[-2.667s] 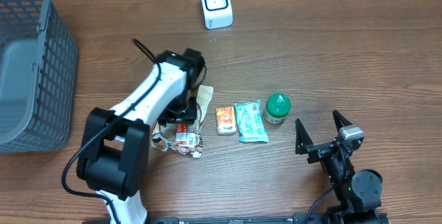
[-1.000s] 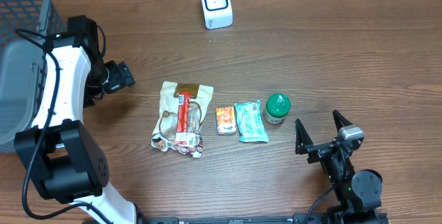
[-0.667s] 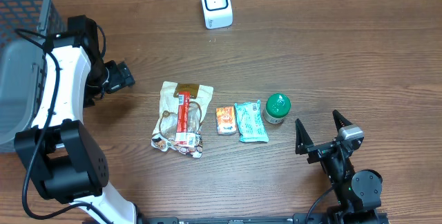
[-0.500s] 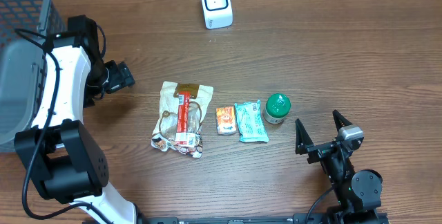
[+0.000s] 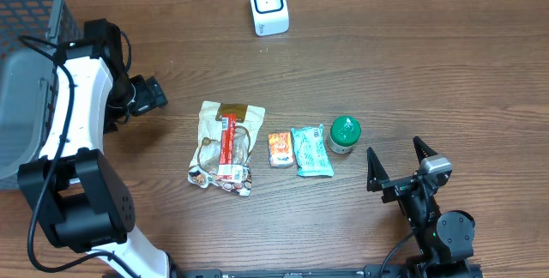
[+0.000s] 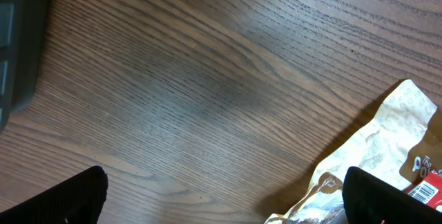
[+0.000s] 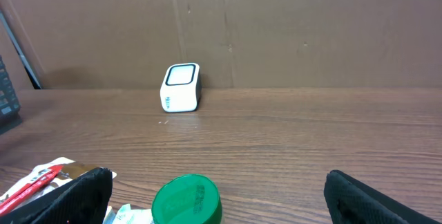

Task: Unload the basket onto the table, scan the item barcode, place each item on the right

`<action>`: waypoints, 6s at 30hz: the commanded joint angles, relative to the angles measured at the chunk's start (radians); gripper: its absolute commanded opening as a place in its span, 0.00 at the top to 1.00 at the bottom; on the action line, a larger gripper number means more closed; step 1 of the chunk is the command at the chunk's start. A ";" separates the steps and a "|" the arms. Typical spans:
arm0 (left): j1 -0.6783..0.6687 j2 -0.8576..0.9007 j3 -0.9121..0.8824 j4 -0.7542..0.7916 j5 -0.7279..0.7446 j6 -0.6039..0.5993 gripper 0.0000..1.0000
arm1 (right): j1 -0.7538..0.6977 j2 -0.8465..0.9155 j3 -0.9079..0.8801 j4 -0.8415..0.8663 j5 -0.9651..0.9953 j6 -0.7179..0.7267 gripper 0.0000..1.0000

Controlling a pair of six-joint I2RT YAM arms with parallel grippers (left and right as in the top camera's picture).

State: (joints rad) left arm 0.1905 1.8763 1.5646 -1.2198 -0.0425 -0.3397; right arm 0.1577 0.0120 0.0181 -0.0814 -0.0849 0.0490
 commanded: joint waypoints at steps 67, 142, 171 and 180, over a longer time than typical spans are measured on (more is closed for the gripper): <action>0.005 -0.019 0.014 -0.002 -0.016 0.003 0.00 | -0.001 1.096 1.357 -1.149 -0.284 0.054 0.15; 0.005 -0.019 0.014 -0.002 -0.016 0.003 0.00 | 0.576 1.572 1.080 -0.598 0.034 0.240 0.39; 0.005 -0.019 0.014 -0.002 -0.016 0.003 0.00 | 0.576 1.735 1.080 -0.477 0.144 0.244 0.38; 0.005 -0.019 0.014 -0.002 -0.016 0.003 0.00 | 0.576 1.735 1.080 -0.481 0.144 0.244 0.35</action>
State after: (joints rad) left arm 0.1905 1.8763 1.5646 -1.2198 -0.0498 -0.3397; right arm 0.7292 1.7428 1.1030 -0.5644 0.0452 0.2878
